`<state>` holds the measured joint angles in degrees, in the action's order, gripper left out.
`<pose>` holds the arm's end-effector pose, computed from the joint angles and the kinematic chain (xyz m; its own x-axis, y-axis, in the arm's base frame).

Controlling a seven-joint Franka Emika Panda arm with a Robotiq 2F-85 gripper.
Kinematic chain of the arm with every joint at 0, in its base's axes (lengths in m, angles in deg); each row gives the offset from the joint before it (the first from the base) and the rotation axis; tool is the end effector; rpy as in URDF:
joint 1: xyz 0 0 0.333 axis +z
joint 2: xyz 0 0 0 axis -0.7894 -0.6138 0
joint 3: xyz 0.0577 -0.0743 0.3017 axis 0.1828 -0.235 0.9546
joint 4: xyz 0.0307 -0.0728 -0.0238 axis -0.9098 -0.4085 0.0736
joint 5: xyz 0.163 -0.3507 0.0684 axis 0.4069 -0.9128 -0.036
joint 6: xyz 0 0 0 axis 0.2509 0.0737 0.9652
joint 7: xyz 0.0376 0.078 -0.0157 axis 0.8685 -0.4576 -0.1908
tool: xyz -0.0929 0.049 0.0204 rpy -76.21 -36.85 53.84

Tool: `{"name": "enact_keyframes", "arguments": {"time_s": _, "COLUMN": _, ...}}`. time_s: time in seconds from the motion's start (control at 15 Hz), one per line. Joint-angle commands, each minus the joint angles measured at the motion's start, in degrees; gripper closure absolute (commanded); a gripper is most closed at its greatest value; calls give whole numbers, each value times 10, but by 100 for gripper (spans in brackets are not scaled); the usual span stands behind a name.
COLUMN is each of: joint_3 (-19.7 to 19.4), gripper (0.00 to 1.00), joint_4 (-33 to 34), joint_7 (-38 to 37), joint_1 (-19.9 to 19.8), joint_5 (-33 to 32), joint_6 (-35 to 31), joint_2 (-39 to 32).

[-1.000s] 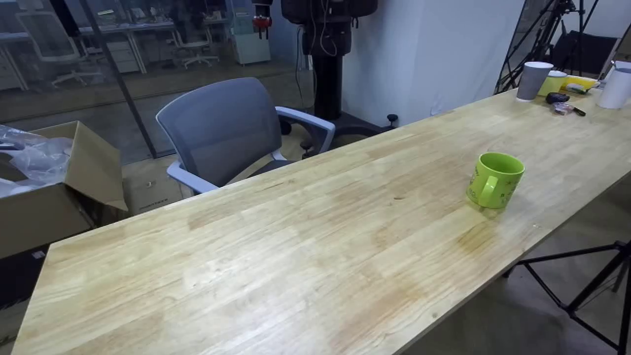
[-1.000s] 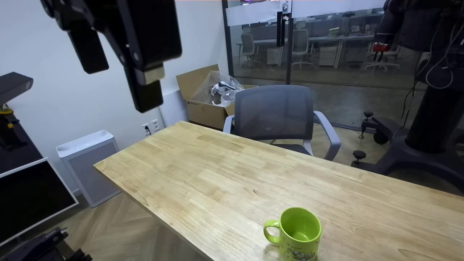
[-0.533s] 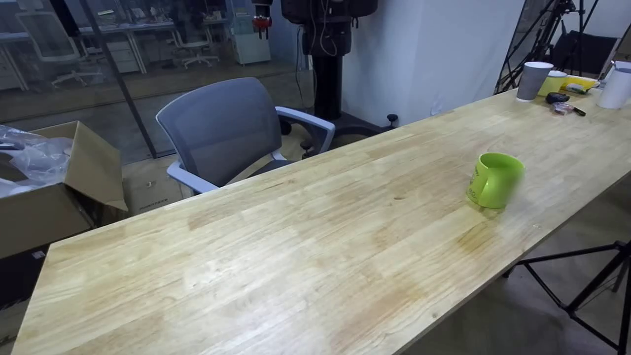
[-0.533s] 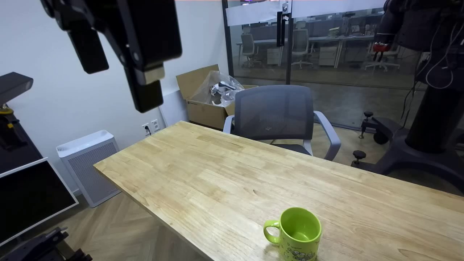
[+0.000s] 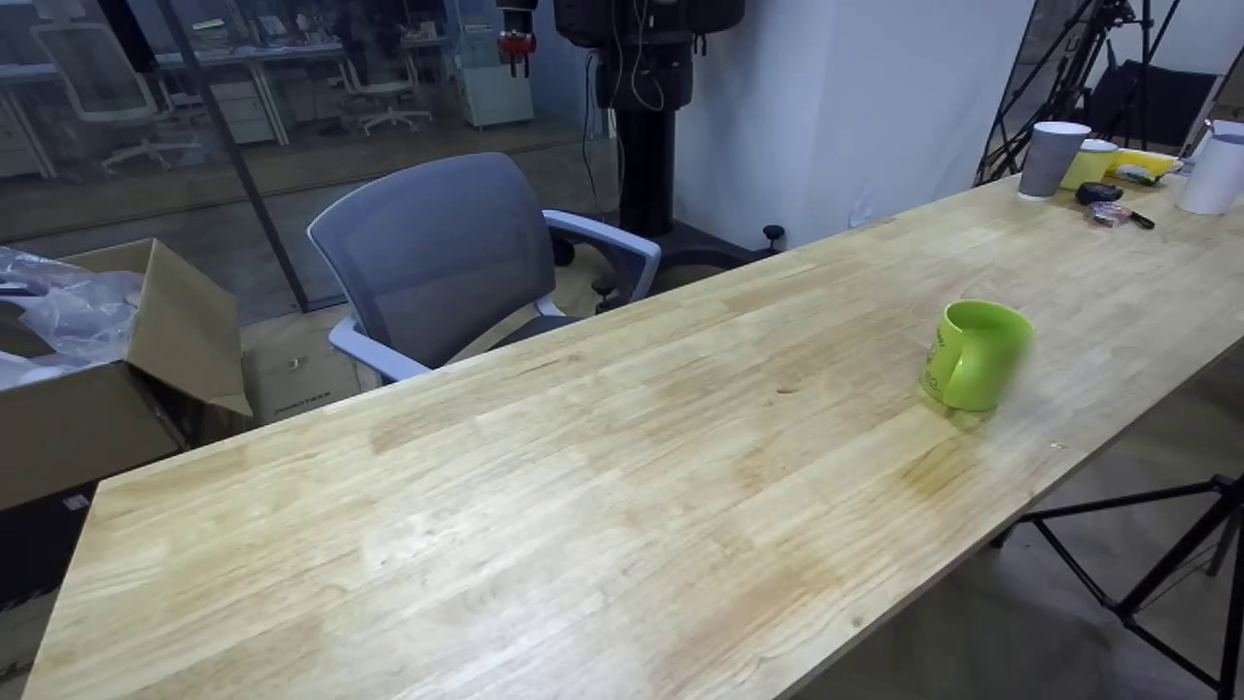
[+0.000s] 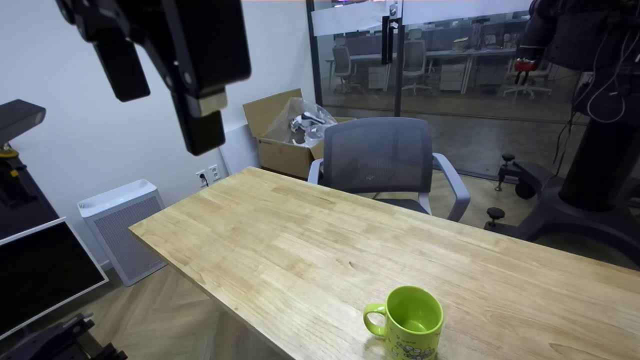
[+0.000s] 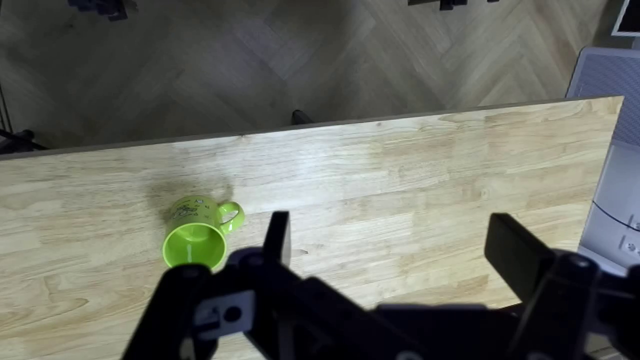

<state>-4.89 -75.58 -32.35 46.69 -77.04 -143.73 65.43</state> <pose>0.2817 -0.1317 0.4848 0.9943 -0.0691 0.0810 -0.0450 -0.9623 -0.2681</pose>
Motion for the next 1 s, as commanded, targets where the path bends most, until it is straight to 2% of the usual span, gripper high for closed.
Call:
{"name": "enact_keyframes", "arguments": {"time_s": 0.0, "joint_3": 8, "gripper": 0, "joint_4": 1, "joint_7": 7, "joint_1": -10, "joint_5": 7, "joint_6": 1, "joint_2": -3}}
{"name": "enact_keyframes", "arguments": {"time_s": 0.27, "joint_3": 11, "gripper": 0, "joint_4": -3, "joint_7": 6, "joint_1": -12, "joint_5": 3, "joint_6": -11, "joint_2": -7}}
{"name": "enact_keyframes", "arguments": {"time_s": 0.73, "joint_3": 14, "gripper": 0, "joint_4": -32, "joint_7": 22, "joint_1": -24, "joint_5": -41, "joint_6": -128, "joint_2": -54}}
{"name": "enact_keyframes", "arguments": {"time_s": 0.93, "joint_3": 4, "gripper": 0, "joint_4": -35, "joint_7": 38, "joint_1": -21, "joint_5": -36, "joint_6": -142, "joint_2": -93}}
